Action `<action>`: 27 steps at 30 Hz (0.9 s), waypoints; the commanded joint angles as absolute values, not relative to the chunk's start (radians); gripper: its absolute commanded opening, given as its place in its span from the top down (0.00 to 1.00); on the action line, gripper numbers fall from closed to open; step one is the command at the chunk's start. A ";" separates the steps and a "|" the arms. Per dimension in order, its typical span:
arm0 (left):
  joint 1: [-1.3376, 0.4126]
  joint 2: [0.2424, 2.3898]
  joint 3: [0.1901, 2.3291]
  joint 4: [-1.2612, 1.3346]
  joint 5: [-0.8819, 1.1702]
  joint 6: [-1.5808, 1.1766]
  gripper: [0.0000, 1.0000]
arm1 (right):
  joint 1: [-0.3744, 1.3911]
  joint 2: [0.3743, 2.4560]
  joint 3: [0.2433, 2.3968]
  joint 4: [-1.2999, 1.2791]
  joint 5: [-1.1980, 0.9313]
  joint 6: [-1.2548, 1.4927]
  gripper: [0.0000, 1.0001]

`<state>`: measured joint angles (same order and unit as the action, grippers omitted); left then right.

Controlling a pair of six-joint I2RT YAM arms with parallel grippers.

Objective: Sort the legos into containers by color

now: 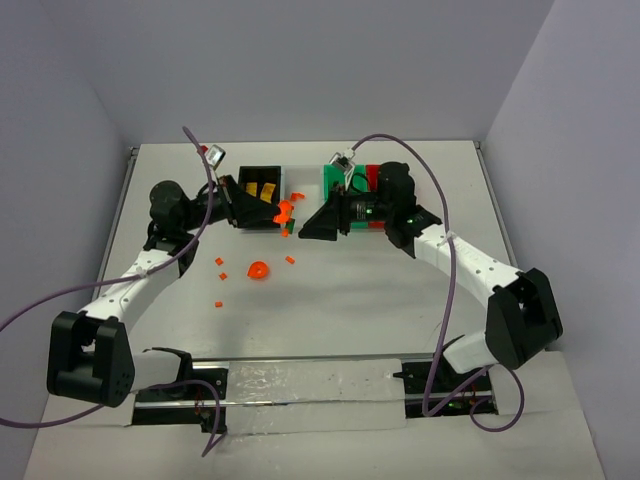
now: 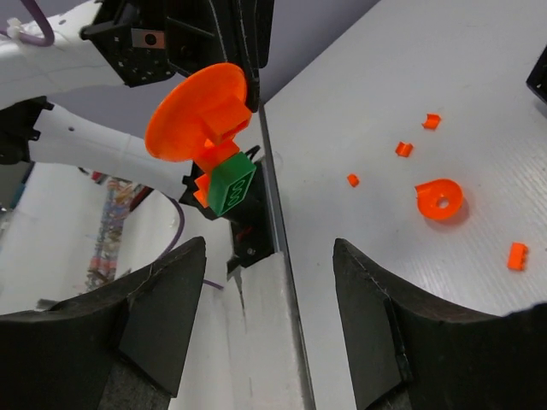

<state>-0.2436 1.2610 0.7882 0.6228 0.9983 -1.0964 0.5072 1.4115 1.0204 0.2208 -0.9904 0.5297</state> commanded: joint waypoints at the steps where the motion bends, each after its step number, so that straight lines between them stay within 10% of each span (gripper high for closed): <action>1: -0.249 1.264 0.761 0.796 1.024 -1.211 1.00 | 0.511 1.431 1.007 0.446 -1.070 0.683 0.32; 19: -0.257 1.286 0.712 0.996 1.028 -1.381 1.00 | 0.532 1.538 0.969 0.849 -1.143 0.995 0.30; 27: -0.270 1.283 0.697 0.996 1.018 -1.380 1.00 | 0.537 1.570 0.988 0.937 -1.157 1.068 0.45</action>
